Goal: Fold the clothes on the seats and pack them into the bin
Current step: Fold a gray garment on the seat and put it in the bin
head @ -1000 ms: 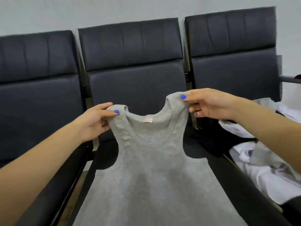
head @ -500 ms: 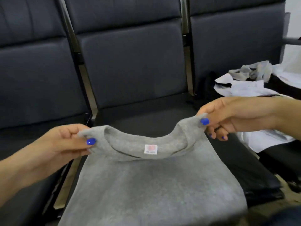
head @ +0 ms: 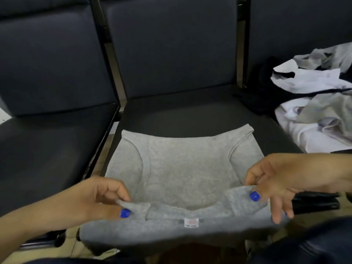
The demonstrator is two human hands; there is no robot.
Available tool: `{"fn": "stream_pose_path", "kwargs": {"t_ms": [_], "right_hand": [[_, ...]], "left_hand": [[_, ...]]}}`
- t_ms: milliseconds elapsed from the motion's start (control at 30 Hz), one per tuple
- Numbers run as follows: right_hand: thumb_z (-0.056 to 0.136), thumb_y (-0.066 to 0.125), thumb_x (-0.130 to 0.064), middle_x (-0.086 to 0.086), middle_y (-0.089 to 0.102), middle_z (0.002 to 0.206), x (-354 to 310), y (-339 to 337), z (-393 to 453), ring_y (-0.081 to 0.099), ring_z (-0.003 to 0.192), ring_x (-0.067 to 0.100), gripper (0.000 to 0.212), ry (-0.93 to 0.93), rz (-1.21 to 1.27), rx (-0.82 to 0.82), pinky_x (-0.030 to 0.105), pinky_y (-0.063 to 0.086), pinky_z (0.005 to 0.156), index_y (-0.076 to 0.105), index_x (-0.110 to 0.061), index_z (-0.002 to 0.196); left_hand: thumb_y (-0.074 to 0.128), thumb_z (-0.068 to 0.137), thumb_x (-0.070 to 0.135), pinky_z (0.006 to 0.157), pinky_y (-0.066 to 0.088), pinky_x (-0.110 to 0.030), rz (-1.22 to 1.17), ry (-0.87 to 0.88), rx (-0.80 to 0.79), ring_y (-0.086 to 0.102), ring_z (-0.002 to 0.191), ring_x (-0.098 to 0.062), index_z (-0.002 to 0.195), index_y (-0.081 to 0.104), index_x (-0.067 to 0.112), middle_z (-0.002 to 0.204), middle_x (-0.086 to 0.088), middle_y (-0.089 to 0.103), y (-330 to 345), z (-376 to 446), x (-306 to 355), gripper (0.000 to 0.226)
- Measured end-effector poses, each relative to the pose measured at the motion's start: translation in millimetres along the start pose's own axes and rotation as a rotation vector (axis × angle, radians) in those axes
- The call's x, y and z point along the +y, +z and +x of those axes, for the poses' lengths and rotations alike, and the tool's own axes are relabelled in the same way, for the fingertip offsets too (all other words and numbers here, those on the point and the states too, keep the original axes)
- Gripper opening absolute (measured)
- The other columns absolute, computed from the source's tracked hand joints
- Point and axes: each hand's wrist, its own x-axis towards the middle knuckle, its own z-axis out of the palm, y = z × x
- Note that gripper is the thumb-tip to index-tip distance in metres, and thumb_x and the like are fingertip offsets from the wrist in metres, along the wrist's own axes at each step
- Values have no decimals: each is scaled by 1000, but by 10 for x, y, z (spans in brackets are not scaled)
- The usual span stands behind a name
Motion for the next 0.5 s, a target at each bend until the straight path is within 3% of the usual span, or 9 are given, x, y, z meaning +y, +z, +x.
{"fn": "stream_pose_path", "kwargs": {"t_ms": [67, 167, 267, 333, 400, 467, 500], "right_hand": [[73, 73, -21, 0, 69, 73, 15, 61, 9, 69, 65, 23, 27, 49, -49, -19, 24, 52, 52, 60, -9, 93], [86, 66, -24, 5, 73, 98, -12, 138, 42, 70, 70, 22, 20, 146, -168, -156, 24, 54, 58, 60, -13, 102], [87, 62, -34, 3, 71, 107, -217, 116, 137, 70, 72, 18, 26, 181, -298, -231, 24, 57, 60, 61, -19, 109], [84, 62, -40, 2, 71, 107, -427, 31, 251, 72, 82, 20, 32, 167, -376, -135, 30, 58, 67, 60, -23, 111], [87, 62, -40, 6, 70, 103, -581, -111, 428, 71, 83, 22, 30, 161, -448, 97, 34, 59, 68, 59, -22, 112], [95, 54, -38, 8, 67, 94, -640, -242, 609, 66, 72, 21, 28, 208, -591, 366, 32, 56, 61, 57, -14, 109], [96, 49, -37, 7, 63, 88, -618, -317, 687, 62, 67, 20, 27, 243, -693, 487, 29, 53, 57, 55, -12, 104]], "left_hand": [[79, 63, 57, 83, 51, -19, 74, -23, -95, 70, 86, -16, 83, 73, 32, 90, -4, 73, 21, -8, -20, 32], [76, 70, 51, 96, 47, -24, 152, -133, -282, 66, 101, -14, 87, 72, 38, 100, 4, 73, 23, 29, 37, 21], [75, 79, 38, 92, 52, -32, 218, -197, -348, 68, 97, -18, 98, 72, 26, 101, -1, 72, -56, 177, 113, 23], [69, 84, 30, 75, 55, -28, 295, -218, -195, 70, 81, -17, 99, 70, 19, 89, -1, 73, -177, 408, 61, 19], [61, 89, 21, 63, 50, -22, 517, -261, 115, 65, 68, -11, 95, 66, 22, 78, 2, 69, -343, 705, -97, 7], [57, 92, 23, 73, 49, -28, 708, -291, 444, 62, 81, -16, 109, 60, 19, 92, -2, 67, -481, 952, -259, 17], [54, 94, 25, 79, 48, -34, 683, -305, 588, 61, 90, -23, 120, 53, 15, 102, -8, 65, -534, 1045, -331, 28]]}}
